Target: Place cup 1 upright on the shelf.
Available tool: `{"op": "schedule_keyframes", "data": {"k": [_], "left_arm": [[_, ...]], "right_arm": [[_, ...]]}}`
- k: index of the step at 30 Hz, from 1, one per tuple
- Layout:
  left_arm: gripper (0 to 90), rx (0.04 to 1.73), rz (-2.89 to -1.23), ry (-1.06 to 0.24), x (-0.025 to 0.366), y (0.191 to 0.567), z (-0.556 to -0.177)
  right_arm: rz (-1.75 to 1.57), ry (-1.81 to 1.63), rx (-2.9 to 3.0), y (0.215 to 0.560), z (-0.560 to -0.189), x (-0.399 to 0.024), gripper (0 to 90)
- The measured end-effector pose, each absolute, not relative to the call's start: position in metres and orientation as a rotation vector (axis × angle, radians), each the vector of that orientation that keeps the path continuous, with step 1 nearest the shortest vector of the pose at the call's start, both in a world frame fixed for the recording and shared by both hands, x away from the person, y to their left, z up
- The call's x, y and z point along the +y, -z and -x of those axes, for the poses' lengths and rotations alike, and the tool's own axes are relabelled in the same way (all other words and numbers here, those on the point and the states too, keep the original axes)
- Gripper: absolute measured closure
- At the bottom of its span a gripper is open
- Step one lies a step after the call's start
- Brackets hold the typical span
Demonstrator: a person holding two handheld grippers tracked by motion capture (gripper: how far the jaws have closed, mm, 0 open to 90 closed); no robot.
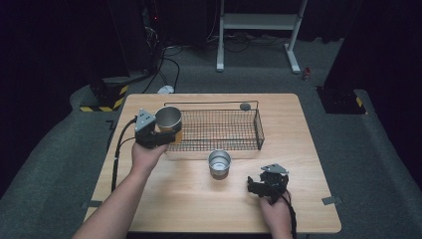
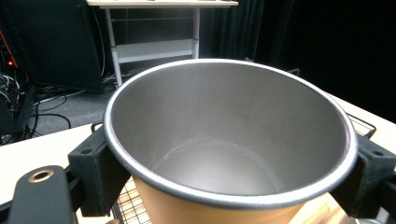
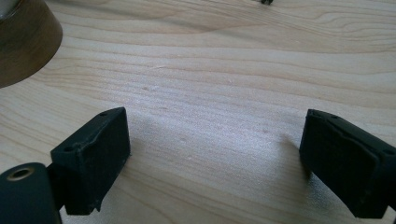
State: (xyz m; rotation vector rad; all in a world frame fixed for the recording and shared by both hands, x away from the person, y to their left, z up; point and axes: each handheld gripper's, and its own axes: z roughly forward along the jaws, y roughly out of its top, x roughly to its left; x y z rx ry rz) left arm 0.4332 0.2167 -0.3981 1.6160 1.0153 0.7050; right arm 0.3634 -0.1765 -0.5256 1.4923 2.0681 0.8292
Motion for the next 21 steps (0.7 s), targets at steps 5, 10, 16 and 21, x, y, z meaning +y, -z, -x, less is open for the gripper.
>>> {"op": "schedule_keyframes", "data": {"k": [5, 10, 16, 21], "left_arm": [[13.7, 1.03, -1.627, -0.702, 0.214, 0.396, -0.441], [13.7, 1.05, -1.636, -0.691, 0.21, 0.394, -0.451], [13.6, 1.049, -1.629, -0.694, 0.207, 0.394, -0.457], [13.6, 1.061, -1.644, -0.695, 0.204, 0.401, -0.463]], "right_arm": [[-1.493, -0.829, 2.068, 0.526, -0.363, -0.177, 8.5], [-1.497, -0.83, 2.067, 0.526, -0.363, -0.176, 8.5], [-1.492, -0.829, 2.068, 0.526, -0.363, -0.177, 8.5], [-1.493, -0.829, 2.068, 0.526, -0.363, -0.177, 8.4]]}}
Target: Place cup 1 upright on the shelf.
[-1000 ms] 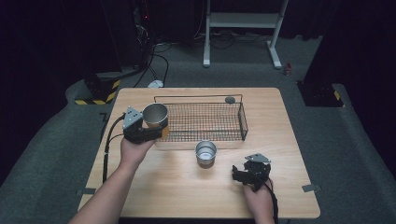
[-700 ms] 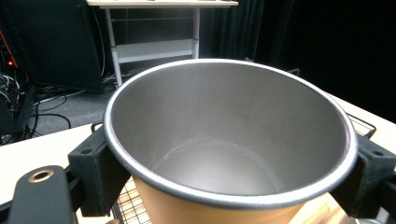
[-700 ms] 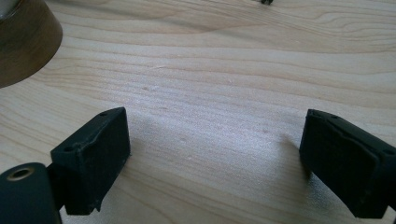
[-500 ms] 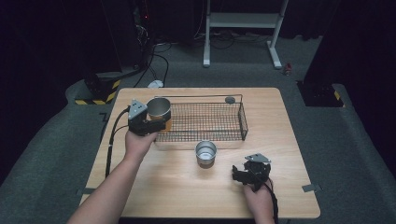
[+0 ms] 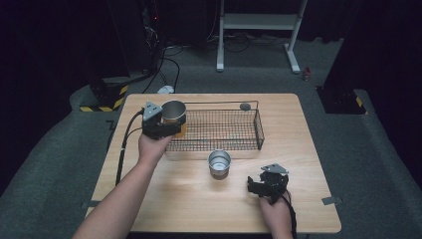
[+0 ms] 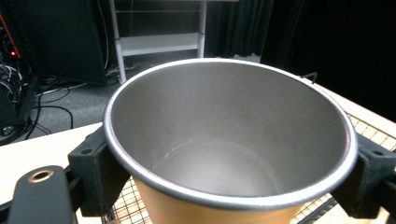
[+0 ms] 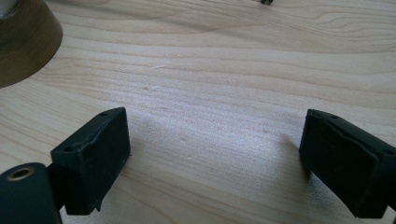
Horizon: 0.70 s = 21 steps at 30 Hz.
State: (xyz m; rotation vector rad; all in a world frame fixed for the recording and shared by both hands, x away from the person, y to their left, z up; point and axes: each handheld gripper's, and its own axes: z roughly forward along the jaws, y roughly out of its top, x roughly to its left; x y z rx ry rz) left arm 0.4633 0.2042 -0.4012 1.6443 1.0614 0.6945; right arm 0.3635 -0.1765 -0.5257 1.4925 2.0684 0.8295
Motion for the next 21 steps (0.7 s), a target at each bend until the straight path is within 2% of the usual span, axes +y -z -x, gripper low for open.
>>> {"op": "schedule_keyframes", "data": {"k": [21], "left_arm": [[13.6, 1.089, -1.681, -0.694, 0.19, 0.424, -0.484]], "right_arm": [[-1.483, -0.834, 2.075, 0.526, -0.364, -0.176, 8.5]]}}
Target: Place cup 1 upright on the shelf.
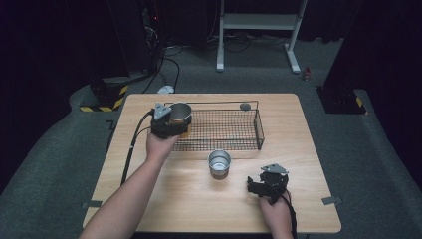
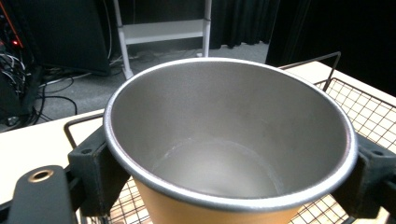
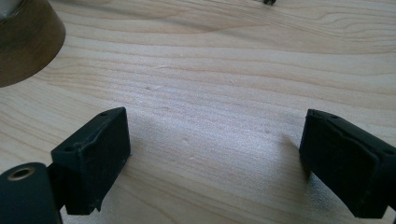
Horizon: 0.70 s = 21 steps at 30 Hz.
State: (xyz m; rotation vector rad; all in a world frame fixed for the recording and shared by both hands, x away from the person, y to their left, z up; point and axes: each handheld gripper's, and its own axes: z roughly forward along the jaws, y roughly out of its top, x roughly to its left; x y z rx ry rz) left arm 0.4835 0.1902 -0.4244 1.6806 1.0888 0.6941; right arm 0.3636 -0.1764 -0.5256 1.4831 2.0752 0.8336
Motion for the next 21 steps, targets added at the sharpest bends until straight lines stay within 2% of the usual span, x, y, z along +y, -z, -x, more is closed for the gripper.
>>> {"op": "schedule_keyframes", "data": {"k": [11, 21], "left_arm": [[13.6, 1.139, -1.722, -0.626, 0.184, 0.439, -0.493], [13.5, 1.165, -1.758, -0.628, 0.179, 0.448, -0.497]], "right_arm": [[-1.484, -0.834, 2.075, 0.526, -0.364, -0.176, 8.5], [-1.477, -0.835, 2.08, 0.526, -0.364, -0.176, 8.5]]}}
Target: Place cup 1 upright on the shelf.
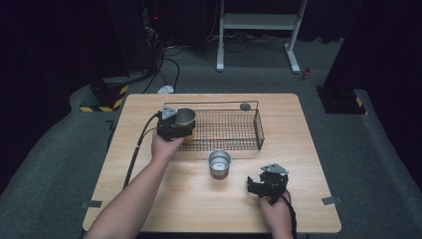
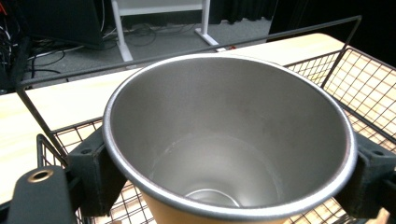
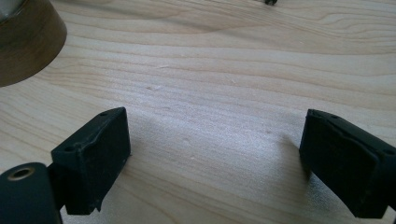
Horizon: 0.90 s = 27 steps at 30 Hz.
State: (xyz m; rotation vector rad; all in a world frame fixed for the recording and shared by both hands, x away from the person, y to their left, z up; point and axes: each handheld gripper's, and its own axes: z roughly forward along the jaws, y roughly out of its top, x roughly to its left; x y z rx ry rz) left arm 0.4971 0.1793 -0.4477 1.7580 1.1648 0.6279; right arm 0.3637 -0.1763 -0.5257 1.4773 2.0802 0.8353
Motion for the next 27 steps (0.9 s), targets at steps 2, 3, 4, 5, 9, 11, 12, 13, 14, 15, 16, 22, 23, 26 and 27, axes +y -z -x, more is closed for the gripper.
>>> {"op": "schedule_keyframes", "data": {"k": [2, 3, 4, 5, 9, 11, 12, 13, 14, 15, 16, 22, 23, 26, 27], "left_arm": [[13.6, 1.182, -1.764, -0.62, 0.178, 0.45, -0.498], [13.6, 1.182, -1.771, -0.618, 0.177, 0.451, -0.498], [13.5, 1.187, -1.784, -0.62, 0.176, 0.452, -0.5], [13.5, 1.196, -1.797, -0.612, 0.176, 0.454, -0.501], [13.5, 1.211, -1.802, -0.608, 0.175, 0.455, -0.502], [13.5, 1.229, -1.813, -0.607, 0.174, 0.456, -0.503], [13.5, 1.235, -1.816, -0.606, 0.174, 0.457, -0.503], [13.5, 1.242, -1.818, -0.604, 0.174, 0.457, -0.504], [13.5, 1.248, -1.822, -0.604, 0.174, 0.457, -0.505], [13.5, 1.25, -1.828, -0.604, 0.174, 0.457, -0.506], [13.5, 1.253, -1.832, -0.601, 0.174, 0.458, -0.506], [13.5, 1.254, -1.866, -0.612, 0.17, 0.461, -0.504], [13.5, 1.251, -1.872, -0.621, 0.171, 0.46, -0.504], [13.5, 1.25, -1.859, -0.616, 0.171, 0.46, -0.504], [13.5, 1.251, -1.855, -0.619, 0.172, 0.46, -0.504]], "right_arm": [[-1.477, -0.835, 2.08, 0.526, -0.364, -0.176, 8.5], [-1.477, -0.836, 2.08, 0.526, -0.364, -0.176, 8.4], [-1.476, -0.835, 2.082, 0.526, -0.364, -0.176, 8.4], [-1.478, -0.837, 2.083, 0.526, -0.364, -0.176, 8.4], [-1.477, -0.837, 2.083, 0.526, -0.364, -0.176, 8.4], [-1.478, -0.837, 2.083, 0.526, -0.364, -0.176, 8.4], [-1.477, -0.837, 2.083, 0.526, -0.364, -0.176, 8.4], [-1.477, -0.837, 2.083, 0.526, -0.364, -0.176, 8.4], [-1.478, -0.837, 2.083, 0.526, -0.364, -0.176, 8.4], [-1.478, -0.837, 2.083, 0.526, -0.364, -0.176, 8.4], [-1.478, -0.837, 2.083, 0.526, -0.364, -0.176, 8.4], [-1.478, -0.837, 2.083, 0.526, -0.364, -0.176, 8.4], [-1.478, -0.837, 2.083, 0.526, -0.364, -0.176, 8.4], [-1.478, -0.837, 2.083, 0.526, -0.364, -0.176, 8.4], [-1.478, -0.837, 2.083, 0.526, -0.364, -0.176, 8.4]]}}
